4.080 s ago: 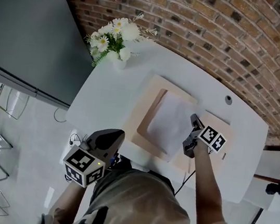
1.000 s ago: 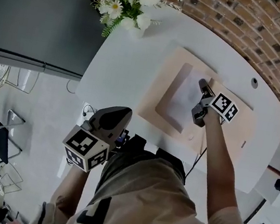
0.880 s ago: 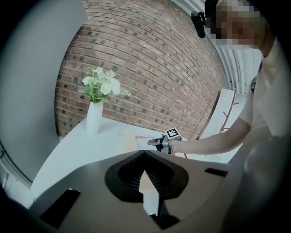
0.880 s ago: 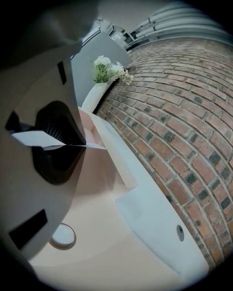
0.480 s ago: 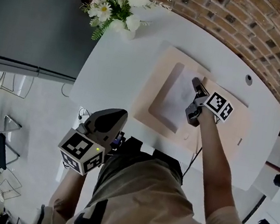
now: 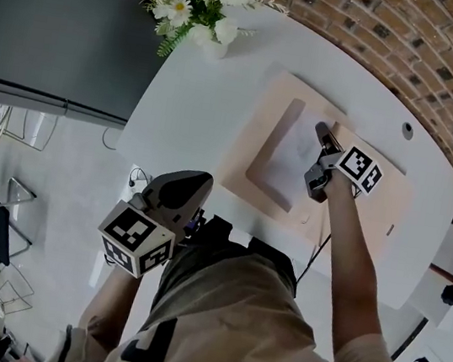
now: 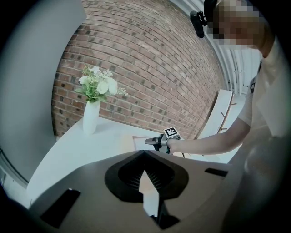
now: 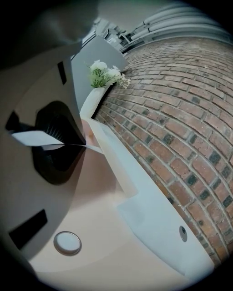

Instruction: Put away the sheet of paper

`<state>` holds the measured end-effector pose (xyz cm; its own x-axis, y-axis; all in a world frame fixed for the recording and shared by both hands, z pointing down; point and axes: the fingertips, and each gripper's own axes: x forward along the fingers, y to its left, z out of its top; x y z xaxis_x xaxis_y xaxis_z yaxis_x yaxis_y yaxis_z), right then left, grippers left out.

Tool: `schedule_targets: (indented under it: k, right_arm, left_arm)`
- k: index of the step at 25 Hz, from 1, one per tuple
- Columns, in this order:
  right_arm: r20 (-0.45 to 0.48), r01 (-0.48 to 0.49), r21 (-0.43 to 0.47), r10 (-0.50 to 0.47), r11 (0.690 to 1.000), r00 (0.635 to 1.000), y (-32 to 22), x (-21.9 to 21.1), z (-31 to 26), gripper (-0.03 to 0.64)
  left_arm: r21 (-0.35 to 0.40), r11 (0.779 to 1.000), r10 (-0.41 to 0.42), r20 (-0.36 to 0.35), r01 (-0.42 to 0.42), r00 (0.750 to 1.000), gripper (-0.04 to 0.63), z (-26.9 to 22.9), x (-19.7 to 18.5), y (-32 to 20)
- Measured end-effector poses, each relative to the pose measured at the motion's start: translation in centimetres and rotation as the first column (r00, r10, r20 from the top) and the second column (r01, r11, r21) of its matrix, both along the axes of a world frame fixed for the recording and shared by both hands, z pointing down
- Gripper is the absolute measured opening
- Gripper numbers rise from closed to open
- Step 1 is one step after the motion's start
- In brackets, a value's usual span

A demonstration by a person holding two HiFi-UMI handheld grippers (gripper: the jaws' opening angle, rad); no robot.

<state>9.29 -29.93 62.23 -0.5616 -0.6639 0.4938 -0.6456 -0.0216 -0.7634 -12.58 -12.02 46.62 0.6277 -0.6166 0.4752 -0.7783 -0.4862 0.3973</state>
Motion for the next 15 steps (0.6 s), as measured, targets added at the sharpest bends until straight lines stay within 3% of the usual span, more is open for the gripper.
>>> schedule_targets:
  k: [15]
  right_arm:
    - [-0.004,0.035,0.012,-0.035,0.999,0.999,0.04,-0.73,-0.34,0.023]
  left_arm:
    - [0.002,1.0,0.001,0.003,-0.001,1.0,0.014,-0.16,0.01,0.05]
